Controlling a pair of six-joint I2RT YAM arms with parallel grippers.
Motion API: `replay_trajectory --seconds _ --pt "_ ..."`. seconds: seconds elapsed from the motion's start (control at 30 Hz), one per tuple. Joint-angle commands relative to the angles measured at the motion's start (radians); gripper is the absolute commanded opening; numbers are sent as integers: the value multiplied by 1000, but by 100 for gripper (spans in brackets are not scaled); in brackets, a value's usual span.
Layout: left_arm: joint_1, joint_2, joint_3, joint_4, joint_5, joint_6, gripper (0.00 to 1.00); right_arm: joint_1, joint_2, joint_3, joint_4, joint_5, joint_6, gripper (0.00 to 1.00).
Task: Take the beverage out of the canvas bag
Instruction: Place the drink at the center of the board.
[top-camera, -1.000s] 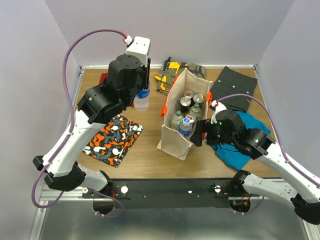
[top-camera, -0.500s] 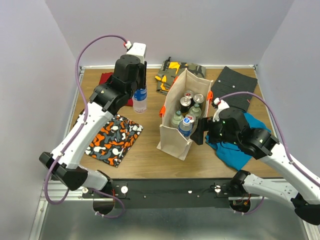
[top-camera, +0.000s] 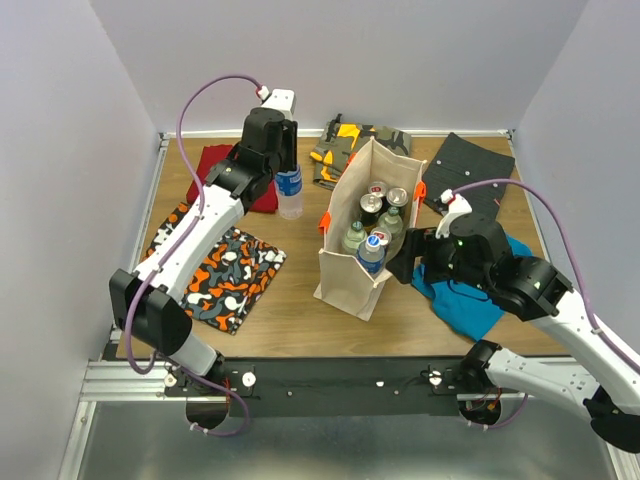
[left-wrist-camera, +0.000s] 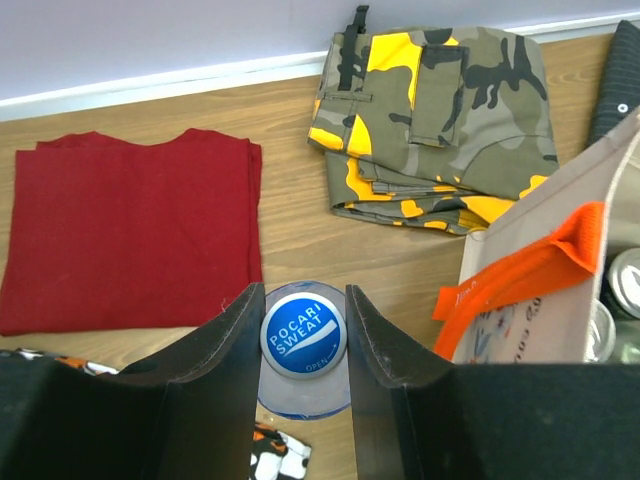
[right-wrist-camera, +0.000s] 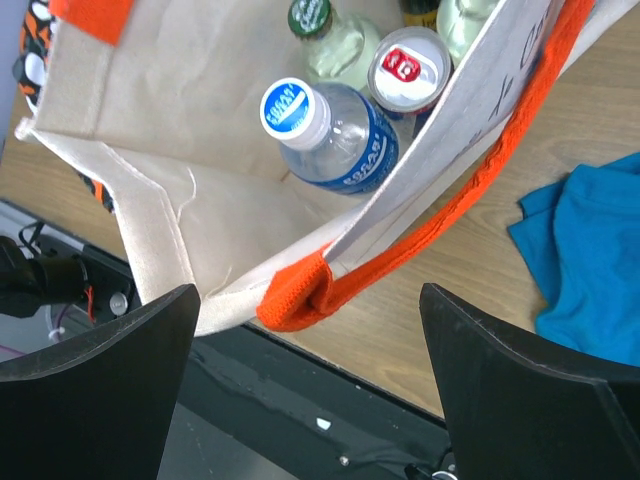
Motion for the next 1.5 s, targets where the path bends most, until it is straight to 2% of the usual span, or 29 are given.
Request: replay_trajectory --seconds 0.0,0.23,0.53,1.23,1.47 --pt "31 16 0 236 60 -15 0 8 15 61 -27 62 1 100" --pt "52 72 -48 339 95 -20 0 7 26 95 -36 76 1 100" --pt "74 187 -3 372 105 -14 0 7 33 100 -55 94 4 100" --pt "83 227 1 363 28 26 0 7 13 52 -61 108 13 100" --pt "83 269 73 326 42 57 0 8 43 54 -55 91 -7 100"
